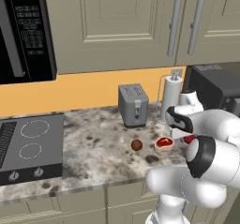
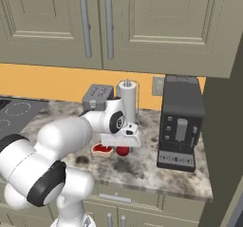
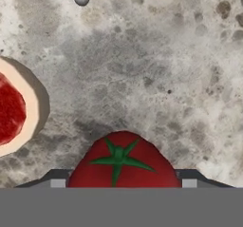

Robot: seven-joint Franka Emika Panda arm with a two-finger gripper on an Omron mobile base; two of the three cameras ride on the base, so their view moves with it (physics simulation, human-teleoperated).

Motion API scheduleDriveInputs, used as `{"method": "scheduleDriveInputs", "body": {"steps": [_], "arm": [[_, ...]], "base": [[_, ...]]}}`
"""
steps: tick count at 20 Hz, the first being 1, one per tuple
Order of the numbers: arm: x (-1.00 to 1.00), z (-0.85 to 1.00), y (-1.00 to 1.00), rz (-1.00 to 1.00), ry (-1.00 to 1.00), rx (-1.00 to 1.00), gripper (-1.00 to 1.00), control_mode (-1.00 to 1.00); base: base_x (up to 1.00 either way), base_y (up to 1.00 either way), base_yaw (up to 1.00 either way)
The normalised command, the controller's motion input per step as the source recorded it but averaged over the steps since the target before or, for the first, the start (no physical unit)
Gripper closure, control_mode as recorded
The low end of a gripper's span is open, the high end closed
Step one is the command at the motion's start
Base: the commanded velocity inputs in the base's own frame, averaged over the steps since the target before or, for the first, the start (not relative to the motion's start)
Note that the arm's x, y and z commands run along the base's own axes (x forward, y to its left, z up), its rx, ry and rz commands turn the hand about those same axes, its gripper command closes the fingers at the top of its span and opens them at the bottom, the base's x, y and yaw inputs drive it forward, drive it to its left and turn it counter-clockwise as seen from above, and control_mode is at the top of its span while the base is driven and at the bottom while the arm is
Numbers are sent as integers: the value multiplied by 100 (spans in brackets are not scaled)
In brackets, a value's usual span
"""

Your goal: Open the fridge, remove the apple, tomato, and steak, and place them on any counter.

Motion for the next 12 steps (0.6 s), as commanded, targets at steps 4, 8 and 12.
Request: {"method": "scheduleDriveInputs", "body": {"steps": [4,8,12], "arm": [[1,1,-2,2,0,0,-100,-100],[-10,16,0,4,-7,0,-100,-100],[-39,43,4,4,-18,0,-100,-100]], "base": [[0,0,0],[0,0,0],[0,0,0]]}}
